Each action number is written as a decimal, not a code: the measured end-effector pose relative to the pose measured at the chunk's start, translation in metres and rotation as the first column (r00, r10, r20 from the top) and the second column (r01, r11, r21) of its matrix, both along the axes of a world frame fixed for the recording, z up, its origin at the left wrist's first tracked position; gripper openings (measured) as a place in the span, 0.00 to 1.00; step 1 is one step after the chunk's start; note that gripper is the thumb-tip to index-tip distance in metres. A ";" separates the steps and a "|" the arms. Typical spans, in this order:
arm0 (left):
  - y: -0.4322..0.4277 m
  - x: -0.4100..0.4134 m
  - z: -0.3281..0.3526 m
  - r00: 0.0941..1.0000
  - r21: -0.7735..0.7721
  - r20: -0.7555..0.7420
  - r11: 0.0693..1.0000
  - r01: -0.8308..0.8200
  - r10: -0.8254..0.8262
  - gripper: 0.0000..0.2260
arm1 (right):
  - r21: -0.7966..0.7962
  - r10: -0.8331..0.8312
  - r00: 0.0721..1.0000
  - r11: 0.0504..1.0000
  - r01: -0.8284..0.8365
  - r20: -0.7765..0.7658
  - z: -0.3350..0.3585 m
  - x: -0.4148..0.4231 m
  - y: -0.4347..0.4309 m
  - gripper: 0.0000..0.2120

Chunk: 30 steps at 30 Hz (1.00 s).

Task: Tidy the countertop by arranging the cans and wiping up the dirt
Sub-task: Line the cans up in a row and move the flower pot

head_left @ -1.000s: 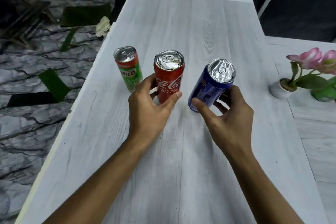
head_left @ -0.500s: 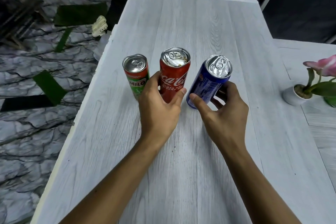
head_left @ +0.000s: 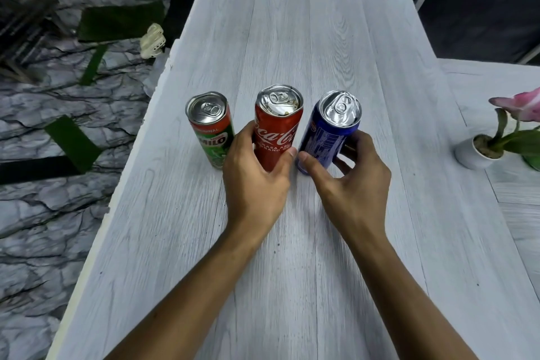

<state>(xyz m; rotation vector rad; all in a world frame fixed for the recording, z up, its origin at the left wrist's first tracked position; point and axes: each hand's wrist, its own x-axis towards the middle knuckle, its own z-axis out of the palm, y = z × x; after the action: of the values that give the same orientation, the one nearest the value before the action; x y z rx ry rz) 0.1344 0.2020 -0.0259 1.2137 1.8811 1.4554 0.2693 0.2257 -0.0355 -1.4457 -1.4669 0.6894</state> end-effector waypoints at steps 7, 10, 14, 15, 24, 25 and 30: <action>0.000 0.005 -0.003 0.999 -0.030 0.012 0.999 -0.040 0.040 0.29 | 0.005 0.006 0.999 1.000 -0.007 0.037 -0.003 0.002 0.004 0.33; -0.001 0.007 -0.006 0.998 -0.036 0.026 0.998 -0.055 0.056 0.30 | 0.007 0.017 0.999 1.000 -0.017 0.037 -0.004 0.003 0.004 0.32; -0.003 0.009 -0.008 0.997 -0.041 0.037 0.997 -0.070 0.072 0.31 | 0.013 0.035 0.998 0.999 -0.036 0.042 -0.005 0.004 0.003 0.32; -0.004 0.009 -0.008 0.996 -0.043 0.034 0.996 -0.075 0.077 0.31 | 0.013 0.039 0.998 0.999 -0.039 0.046 -0.005 0.004 0.003 0.32; -0.010 0.020 -0.010 0.995 -0.046 0.049 0.995 -0.089 0.091 0.36 | -0.034 0.054 0.994 0.998 -0.051 0.099 -0.003 0.009 -0.003 0.42; -0.012 0.021 -0.011 0.994 -0.043 0.046 0.994 -0.097 0.099 0.36 | -0.043 0.057 0.991 0.998 -0.052 0.119 -0.004 0.011 -0.005 0.42; -0.032 0.025 -0.015 0.992 -0.070 0.012 0.990 -0.121 0.122 0.36 | -0.115 0.071 0.970 0.992 -0.045 0.232 -0.007 0.022 -0.021 0.39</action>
<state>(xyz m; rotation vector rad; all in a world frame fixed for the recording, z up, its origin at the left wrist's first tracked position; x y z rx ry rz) 0.1599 0.1699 -0.0412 1.0684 2.0081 1.4444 0.2918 0.2044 -0.0420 -1.6182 -1.6813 0.6602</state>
